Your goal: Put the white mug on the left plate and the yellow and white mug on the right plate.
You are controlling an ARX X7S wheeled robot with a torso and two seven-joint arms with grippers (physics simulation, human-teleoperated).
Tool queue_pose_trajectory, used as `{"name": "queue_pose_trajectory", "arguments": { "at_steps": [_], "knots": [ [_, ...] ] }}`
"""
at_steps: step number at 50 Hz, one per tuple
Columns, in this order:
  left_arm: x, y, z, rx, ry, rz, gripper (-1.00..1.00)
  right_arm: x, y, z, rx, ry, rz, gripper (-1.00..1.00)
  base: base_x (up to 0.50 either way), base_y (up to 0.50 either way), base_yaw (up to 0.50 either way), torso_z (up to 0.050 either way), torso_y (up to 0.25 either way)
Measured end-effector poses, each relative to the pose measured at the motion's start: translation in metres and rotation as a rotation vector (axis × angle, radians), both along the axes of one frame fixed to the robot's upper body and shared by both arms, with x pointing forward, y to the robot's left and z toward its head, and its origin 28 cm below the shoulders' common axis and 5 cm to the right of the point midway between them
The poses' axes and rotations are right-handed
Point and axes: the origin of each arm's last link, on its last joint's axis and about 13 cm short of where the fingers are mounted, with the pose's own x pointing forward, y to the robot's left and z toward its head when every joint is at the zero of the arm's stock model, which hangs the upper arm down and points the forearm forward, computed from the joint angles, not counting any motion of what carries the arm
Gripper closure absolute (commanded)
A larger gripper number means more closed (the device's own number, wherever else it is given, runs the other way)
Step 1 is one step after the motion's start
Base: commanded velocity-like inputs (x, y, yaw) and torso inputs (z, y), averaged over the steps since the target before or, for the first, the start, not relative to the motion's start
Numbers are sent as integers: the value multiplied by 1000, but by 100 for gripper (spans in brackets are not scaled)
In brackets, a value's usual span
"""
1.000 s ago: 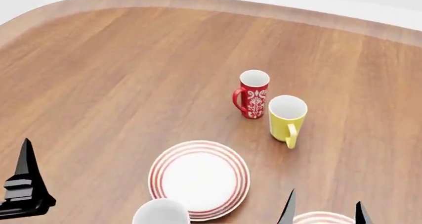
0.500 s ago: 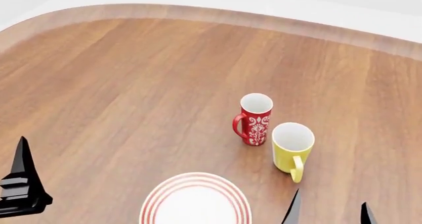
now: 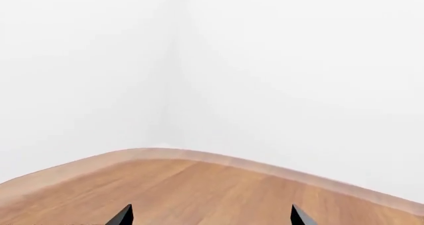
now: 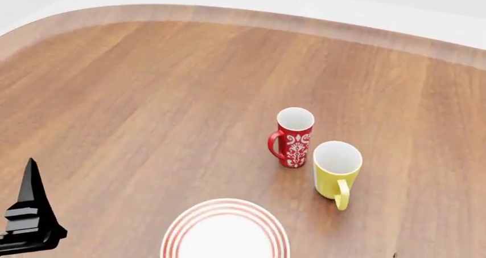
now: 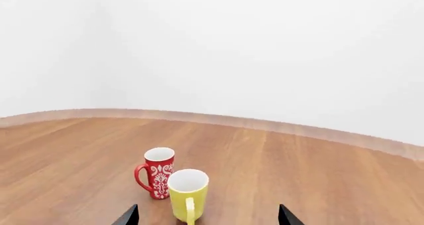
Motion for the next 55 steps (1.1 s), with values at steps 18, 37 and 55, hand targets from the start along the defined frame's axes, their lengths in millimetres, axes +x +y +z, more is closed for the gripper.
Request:
{"name": "queue_pose_trajectory", "arguments": {
  "at_steps": [18,37,55],
  "knots": [
    [1,0,5,-29,-1,35,-100,-43,-24,21,-53,145,265,-100,0,0,0,0,0],
    [4,4,4,-80,20,64,-100,-68,-13,33,-137,227,515,-100,0,0,0,0,0],
    [5,3,3,-99,20,68,-100,-47,-5,30,-186,311,684,-100,0,0,0,0,0]
  ]
}}
